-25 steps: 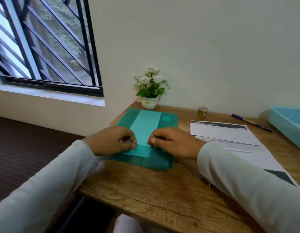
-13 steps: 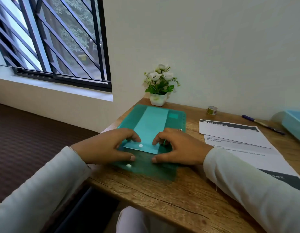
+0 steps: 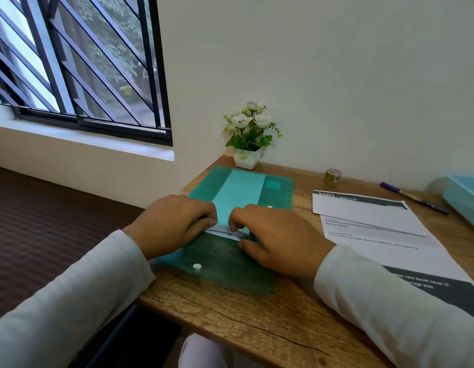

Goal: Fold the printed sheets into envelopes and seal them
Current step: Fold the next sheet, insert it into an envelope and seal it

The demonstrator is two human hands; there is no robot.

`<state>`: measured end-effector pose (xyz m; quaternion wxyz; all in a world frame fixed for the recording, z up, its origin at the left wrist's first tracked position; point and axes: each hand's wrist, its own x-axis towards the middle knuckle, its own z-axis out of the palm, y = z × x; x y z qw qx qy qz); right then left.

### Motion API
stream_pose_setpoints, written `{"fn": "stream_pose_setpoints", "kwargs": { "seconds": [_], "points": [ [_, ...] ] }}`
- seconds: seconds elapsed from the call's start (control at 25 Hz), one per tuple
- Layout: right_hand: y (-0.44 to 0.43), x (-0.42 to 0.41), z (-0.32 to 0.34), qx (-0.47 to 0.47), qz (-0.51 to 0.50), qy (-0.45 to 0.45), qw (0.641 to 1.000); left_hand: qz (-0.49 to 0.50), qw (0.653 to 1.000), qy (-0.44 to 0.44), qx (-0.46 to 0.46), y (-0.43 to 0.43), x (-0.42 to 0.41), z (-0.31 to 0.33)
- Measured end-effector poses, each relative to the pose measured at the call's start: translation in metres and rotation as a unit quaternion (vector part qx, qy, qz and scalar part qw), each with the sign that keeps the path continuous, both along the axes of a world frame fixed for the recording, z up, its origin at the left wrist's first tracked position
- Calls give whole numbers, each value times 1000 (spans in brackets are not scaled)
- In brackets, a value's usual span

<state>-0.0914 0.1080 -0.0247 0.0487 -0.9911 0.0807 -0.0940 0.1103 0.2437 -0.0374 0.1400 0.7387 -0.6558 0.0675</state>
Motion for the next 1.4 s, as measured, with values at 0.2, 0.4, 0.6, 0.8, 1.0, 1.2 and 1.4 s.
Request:
{"fn": "stream_pose_setpoints", "kwargs": {
  "seconds": [0.2,0.4,0.6,0.8,1.0,1.2,1.4],
  "points": [
    [3,4,-1,-7,-14,-13,1000,-17,992,122,31,-3,11,4],
    [3,7,1,25,-29,-17,999,-24,990,121,63,-4,12,9],
    [2,7,3,20,-26,5,999,-14,992,106,63,-2,8,11],
    [5,5,6,10,-10,12,1000,-5,996,54,64,-7,-2,14],
    [4,5,6,22,-14,7,1000,-20,989,105,97,-3,10,15],
    [1,5,5,46,-18,-2,999,-16,979,150,136,2,21,19],
    [5,6,4,40,4,-1,999,-25,981,141,130,0,22,19]
  ]
}}
